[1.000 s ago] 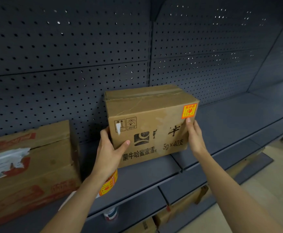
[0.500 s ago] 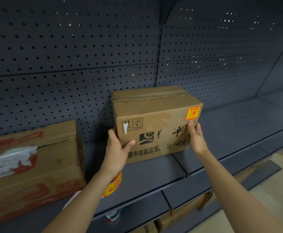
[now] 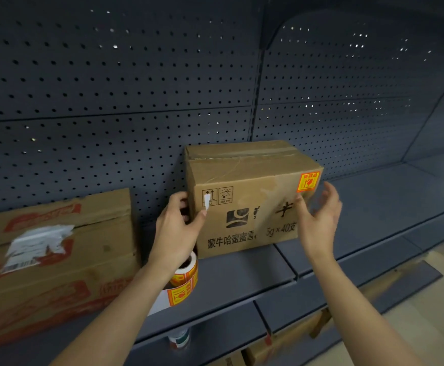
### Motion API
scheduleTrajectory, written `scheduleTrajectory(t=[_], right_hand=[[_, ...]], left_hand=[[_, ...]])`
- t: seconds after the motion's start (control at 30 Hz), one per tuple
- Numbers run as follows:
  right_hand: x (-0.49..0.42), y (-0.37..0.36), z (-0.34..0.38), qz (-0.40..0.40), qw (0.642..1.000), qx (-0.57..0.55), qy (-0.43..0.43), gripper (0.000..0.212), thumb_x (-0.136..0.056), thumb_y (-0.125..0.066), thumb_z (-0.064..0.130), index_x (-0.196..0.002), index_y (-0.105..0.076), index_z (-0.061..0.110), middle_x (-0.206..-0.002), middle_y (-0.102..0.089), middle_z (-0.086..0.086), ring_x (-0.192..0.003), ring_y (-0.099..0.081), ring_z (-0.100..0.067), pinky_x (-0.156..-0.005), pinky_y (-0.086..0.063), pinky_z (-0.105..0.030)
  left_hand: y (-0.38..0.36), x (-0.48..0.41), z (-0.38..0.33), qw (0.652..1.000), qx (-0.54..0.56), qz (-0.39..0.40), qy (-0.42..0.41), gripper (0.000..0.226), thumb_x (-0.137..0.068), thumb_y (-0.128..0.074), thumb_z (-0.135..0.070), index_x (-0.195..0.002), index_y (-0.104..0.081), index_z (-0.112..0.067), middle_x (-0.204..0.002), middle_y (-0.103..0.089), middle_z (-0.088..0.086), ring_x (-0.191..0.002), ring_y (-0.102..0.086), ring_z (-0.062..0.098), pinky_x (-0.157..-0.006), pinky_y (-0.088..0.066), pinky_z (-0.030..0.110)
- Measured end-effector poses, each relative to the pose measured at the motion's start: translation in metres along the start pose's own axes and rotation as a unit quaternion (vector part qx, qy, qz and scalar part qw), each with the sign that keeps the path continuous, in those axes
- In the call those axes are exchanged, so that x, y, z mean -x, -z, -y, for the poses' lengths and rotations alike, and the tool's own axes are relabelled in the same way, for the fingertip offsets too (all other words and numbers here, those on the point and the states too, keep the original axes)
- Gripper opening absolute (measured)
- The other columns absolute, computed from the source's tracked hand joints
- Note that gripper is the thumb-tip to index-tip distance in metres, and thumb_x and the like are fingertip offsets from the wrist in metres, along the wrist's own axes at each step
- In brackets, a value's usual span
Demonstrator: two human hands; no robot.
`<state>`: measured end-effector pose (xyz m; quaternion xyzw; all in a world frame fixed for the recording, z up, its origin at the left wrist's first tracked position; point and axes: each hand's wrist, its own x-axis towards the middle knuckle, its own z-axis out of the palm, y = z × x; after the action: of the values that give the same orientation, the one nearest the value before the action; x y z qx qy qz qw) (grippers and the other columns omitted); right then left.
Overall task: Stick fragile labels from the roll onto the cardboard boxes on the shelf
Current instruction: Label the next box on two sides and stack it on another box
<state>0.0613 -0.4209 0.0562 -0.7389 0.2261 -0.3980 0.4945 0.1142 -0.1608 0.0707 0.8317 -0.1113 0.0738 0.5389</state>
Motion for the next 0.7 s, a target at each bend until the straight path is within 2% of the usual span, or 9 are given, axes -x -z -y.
scheduleTrajectory(t=[0.07, 0.17, 0.27, 0.37, 0.43, 0.5, 0.6, 0.7], right_hand=[[0.01, -0.003, 0.018, -0.004, 0.998, -0.003, 0.062, 0.049, -0.095, -0.066, 0.03, -0.139, -0.046, 0.025, -0.132, -0.043, 0.003, -0.12, -0.049, -0.011, -0.103, -0.047, -0.038], [0.027, -0.013, 0.044, 0.018, 0.989, 0.0, 0.145, 0.03, -0.096, -0.063, 0.025, -0.125, -0.056, 0.021, -0.121, -0.051, 0.003, -0.109, -0.057, -0.014, -0.093, -0.052, -0.044], [0.047, -0.032, 0.066, 0.073, 0.977, 0.003, 0.2, 0.022, -0.096, -0.061, 0.019, -0.118, -0.062, 0.017, -0.112, -0.056, 0.003, -0.103, -0.059, -0.013, -0.088, -0.053, -0.042], [0.069, -0.053, 0.082, 0.148, 0.96, 0.006, 0.236, 0.018, -0.095, -0.062, 0.019, -0.113, -0.065, 0.018, -0.106, -0.059, 0.004, -0.099, -0.059, -0.003, -0.083, -0.053, -0.03], [0.084, -0.068, 0.09, 0.203, 0.944, 0.009, 0.259, 0.015, -0.095, -0.064, 0.016, -0.109, -0.067, 0.018, -0.103, -0.061, 0.004, -0.096, -0.058, 0.003, -0.08, -0.049, -0.017], [0.1, -0.083, 0.097, 0.252, 0.928, 0.008, 0.274, 0.014, -0.095, -0.065, 0.015, -0.108, -0.069, 0.017, -0.101, -0.062, 0.005, -0.092, -0.058, 0.003, -0.079, -0.045, -0.01], [0.119, -0.102, 0.1, 0.322, 0.902, 0.026, 0.287, 0.013, -0.095, -0.066, 0.016, -0.107, -0.07, 0.017, -0.102, -0.062, 0.009, -0.095, -0.06, -0.001, -0.081, -0.047, -0.014], [0.133, -0.117, 0.097, 0.416, 0.856, 0.079, 0.296, 0.011, -0.094, -0.065, 0.015, -0.102, -0.07, 0.02, -0.1, -0.062, 0.011, -0.095, -0.06, -0.002, -0.082, -0.049, -0.019]], left_hand=[[0.016, 0.003, -0.007, 0.999, -0.011, -0.031, -0.024, 0.035, -0.094, -0.067, -0.029, -0.127, -0.057, -0.021, -0.113, -0.064, -0.01, -0.097, -0.066, 0.01, -0.083, -0.052, 0.025], [0.04, 0.008, -0.008, 0.997, -0.022, -0.062, -0.05, 0.009, -0.095, -0.065, -0.02, -0.103, -0.067, -0.024, -0.092, -0.069, -0.017, -0.086, -0.065, -0.002, -0.081, -0.05, 0.017], [0.066, 0.013, -0.001, 0.995, -0.037, -0.077, -0.055, 0.019, -0.093, -0.065, -0.015, -0.085, -0.065, -0.032, -0.082, -0.068, -0.018, -0.077, -0.062, -0.006, -0.071, -0.043, 0.007], [0.092, 0.023, 0.012, 0.995, -0.051, -0.074, -0.049, 0.016, -0.093, -0.065, -0.014, -0.085, -0.068, -0.028, -0.082, -0.071, -0.015, -0.079, -0.065, -0.001, -0.074, -0.048, 0.019], [0.11, 0.03, 0.02, 0.994, -0.059, -0.077, -0.048, 0.02, -0.093, -0.064, -0.016, -0.084, -0.067, -0.033, -0.085, -0.071, -0.016, -0.084, -0.067, 0.005, -0.08, -0.054, 0.031], [0.127, 0.038, 0.025, 0.992, -0.082, -0.082, -0.046, 0.024, -0.094, -0.063, -0.018, -0.082, -0.064, -0.039, -0.087, -0.071, -0.019, -0.089, -0.067, 0.008, -0.086, -0.055, 0.038], [0.148, 0.048, 0.034, 0.993, -0.09, -0.071, -0.036, 0.018, -0.094, -0.063, -0.017, -0.086, -0.068, -0.032, -0.088, -0.071, -0.018, -0.087, -0.066, 0.007, -0.086, -0.055, 0.04], [0.162, 0.057, 0.043, 0.992, -0.101, -0.067, -0.034, 0.014, -0.093, -0.063, -0.015, -0.089, -0.071, -0.026, -0.088, -0.071, -0.017, -0.086, -0.066, 0.003, -0.084, -0.056, 0.035]])
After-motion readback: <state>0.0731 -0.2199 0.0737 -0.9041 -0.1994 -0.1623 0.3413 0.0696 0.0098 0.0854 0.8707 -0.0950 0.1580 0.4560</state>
